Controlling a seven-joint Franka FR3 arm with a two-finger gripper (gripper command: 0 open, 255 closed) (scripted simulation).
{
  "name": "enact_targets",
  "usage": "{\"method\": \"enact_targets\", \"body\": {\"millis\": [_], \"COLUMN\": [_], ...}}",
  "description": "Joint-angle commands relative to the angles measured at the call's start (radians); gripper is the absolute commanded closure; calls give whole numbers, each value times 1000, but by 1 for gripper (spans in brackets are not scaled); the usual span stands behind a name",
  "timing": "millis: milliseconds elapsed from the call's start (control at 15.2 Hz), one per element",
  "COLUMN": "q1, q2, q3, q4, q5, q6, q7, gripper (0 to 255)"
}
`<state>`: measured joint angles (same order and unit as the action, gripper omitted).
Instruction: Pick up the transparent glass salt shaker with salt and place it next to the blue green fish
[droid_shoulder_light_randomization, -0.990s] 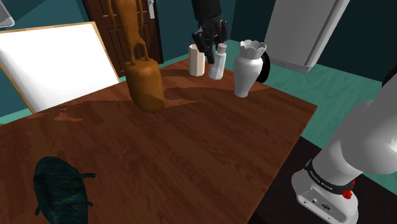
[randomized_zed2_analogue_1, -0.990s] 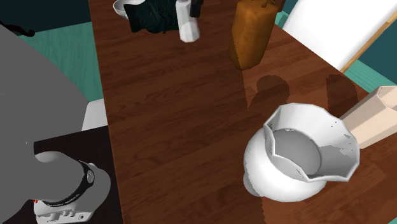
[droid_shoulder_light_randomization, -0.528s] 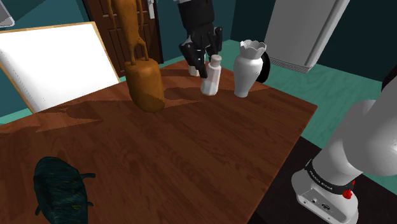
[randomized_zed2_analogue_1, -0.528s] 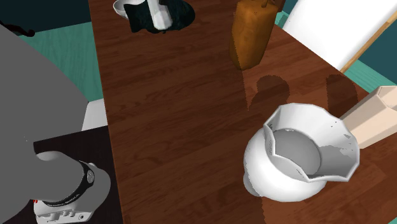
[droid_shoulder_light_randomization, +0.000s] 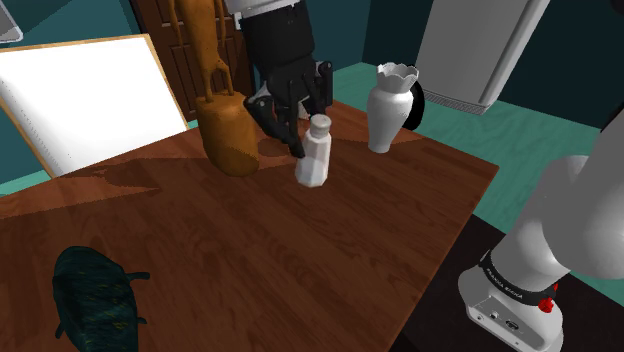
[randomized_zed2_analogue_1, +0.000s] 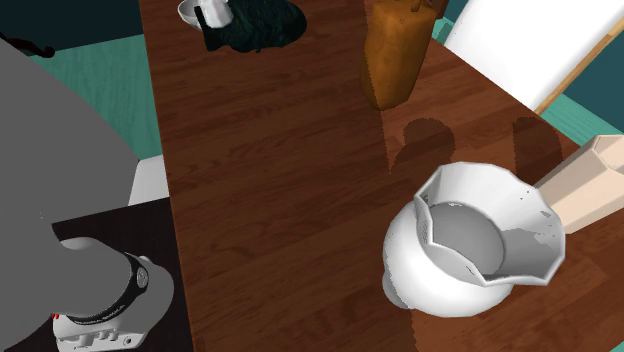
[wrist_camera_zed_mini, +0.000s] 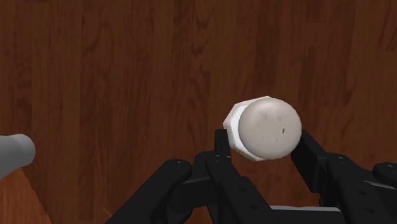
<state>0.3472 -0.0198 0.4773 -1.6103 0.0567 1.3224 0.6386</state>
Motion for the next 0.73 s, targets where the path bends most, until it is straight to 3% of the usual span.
{"method": "enact_targets", "body": {"millis": [0, 660], "q1": [25, 200], "q2": [23, 235], "q3": [26, 150], "q4": [28, 250], "q5": [4, -45], "q6": [-4, -26], "q7": [55, 354], "gripper": [255, 255]}}
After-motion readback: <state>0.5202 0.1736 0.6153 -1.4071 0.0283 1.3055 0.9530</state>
